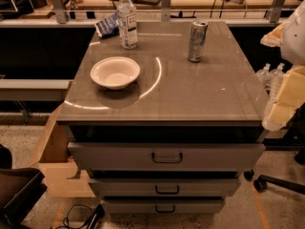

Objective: Open bottom drawer

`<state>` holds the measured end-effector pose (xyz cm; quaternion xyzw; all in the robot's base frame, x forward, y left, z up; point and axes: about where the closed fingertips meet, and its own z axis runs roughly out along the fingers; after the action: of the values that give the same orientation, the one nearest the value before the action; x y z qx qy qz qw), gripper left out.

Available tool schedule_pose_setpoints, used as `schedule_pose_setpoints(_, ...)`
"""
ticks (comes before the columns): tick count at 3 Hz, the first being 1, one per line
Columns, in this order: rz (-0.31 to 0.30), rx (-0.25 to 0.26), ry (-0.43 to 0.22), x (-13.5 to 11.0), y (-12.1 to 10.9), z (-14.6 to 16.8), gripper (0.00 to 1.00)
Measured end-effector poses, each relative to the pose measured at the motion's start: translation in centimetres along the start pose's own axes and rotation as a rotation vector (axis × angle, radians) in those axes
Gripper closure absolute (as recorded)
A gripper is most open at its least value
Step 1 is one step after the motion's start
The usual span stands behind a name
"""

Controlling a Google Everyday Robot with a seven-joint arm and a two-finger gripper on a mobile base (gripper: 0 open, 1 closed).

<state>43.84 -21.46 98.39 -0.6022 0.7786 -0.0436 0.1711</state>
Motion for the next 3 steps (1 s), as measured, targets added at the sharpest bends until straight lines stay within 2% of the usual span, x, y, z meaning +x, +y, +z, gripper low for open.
schedule_pose_setpoints(1, -0.003, 0.011, -0.005, 0.0, 0.0, 0.2, 0.0)
schedule_pose_setpoints(2, -0.004, 0.034, 0.0, 1.8, 1.7, 0.9, 0.0)
schedule_pose_setpoints(3, -0.004, 0.019, 0.024, 5.9, 5.7, 3.8, 0.0)
